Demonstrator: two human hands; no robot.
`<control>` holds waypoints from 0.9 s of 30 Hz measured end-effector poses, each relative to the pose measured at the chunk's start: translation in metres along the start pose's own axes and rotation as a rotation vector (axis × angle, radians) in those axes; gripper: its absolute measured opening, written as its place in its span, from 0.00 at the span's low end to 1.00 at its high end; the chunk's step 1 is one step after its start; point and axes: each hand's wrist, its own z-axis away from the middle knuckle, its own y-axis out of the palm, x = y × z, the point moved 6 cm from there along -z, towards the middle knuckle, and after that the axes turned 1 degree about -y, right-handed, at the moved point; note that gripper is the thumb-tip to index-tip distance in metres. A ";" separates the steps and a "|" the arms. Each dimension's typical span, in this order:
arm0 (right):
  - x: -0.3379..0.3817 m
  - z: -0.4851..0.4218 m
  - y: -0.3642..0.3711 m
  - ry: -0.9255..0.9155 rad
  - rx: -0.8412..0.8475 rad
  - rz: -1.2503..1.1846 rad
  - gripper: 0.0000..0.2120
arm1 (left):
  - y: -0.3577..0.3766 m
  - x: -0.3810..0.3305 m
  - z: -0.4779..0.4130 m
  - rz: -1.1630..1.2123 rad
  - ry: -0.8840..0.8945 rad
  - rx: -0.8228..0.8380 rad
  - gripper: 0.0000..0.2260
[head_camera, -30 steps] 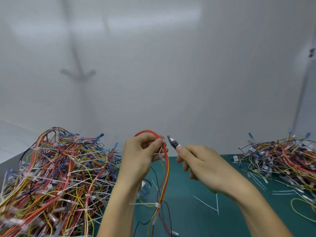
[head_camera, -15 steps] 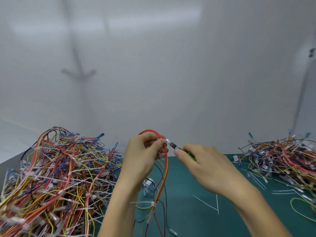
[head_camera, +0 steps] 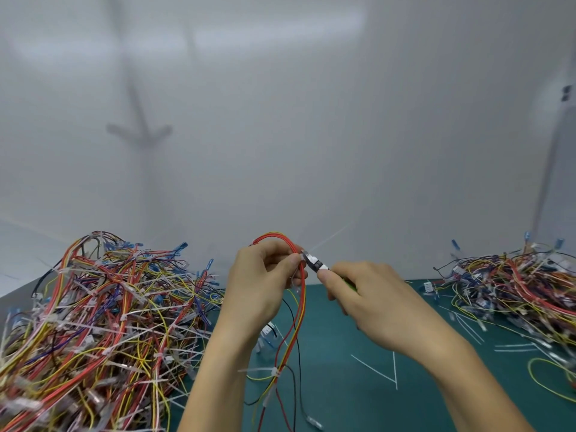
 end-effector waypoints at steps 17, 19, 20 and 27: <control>0.000 0.001 -0.003 0.033 0.014 -0.077 0.24 | 0.000 -0.001 -0.001 -0.044 0.047 -0.013 0.07; 0.000 0.001 -0.003 0.036 0.019 -0.081 0.24 | 0.001 -0.001 -0.001 -0.044 0.047 -0.009 0.07; 0.000 0.001 -0.003 0.035 0.021 -0.081 0.24 | 0.001 -0.002 -0.001 -0.042 0.047 -0.007 0.07; -0.001 0.000 -0.004 0.028 0.029 -0.082 0.24 | 0.002 -0.002 -0.001 -0.034 0.052 0.000 0.07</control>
